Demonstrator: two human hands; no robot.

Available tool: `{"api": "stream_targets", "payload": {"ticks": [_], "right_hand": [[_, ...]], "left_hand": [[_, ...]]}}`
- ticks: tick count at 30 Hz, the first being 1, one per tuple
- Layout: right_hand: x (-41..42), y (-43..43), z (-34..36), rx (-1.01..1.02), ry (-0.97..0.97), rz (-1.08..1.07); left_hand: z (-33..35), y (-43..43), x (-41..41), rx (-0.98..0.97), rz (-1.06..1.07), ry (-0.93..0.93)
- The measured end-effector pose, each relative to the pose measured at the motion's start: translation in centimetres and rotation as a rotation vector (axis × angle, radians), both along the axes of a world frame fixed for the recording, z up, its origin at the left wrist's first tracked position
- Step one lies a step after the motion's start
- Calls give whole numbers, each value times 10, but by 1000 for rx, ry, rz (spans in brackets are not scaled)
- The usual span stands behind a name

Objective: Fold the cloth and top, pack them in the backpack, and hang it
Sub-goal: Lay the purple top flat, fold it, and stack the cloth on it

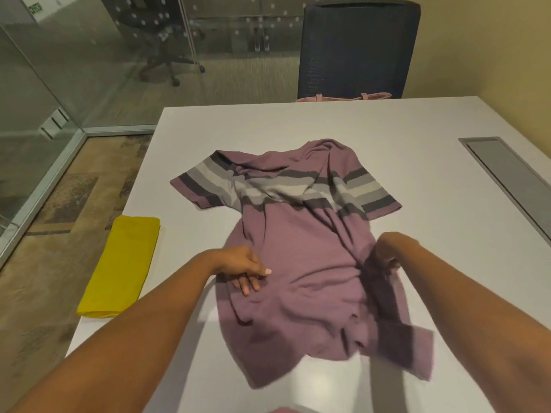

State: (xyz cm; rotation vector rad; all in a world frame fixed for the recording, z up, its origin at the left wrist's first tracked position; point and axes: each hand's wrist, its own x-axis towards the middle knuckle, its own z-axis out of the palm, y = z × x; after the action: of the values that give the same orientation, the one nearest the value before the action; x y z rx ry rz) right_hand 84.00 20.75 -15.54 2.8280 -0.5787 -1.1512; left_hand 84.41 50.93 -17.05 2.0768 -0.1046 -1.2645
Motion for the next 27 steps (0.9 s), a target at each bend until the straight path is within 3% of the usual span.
{"api": "stream_targets", "payload": {"ticks": [3, 7, 11, 16, 21, 27], "right_hand": [[9, 0, 13, -91, -247, 54], [34, 28, 18, -34, -542, 123], [51, 57, 8, 92, -640, 265], [70, 68, -18, 194, -546, 329], [85, 50, -40, 279, -414, 153], [116, 12, -43, 179, -446, 112]], "left_hand": [[4, -2, 12, -35, 122, -109], [7, 4, 36, 20, 470, -504], [-7, 12, 59, 228, 474, -772], [-24, 9, 74, 331, 324, -700], [-46, 13, 87, 444, 282, -562], [-53, 21, 106, 561, 275, -558]]}}
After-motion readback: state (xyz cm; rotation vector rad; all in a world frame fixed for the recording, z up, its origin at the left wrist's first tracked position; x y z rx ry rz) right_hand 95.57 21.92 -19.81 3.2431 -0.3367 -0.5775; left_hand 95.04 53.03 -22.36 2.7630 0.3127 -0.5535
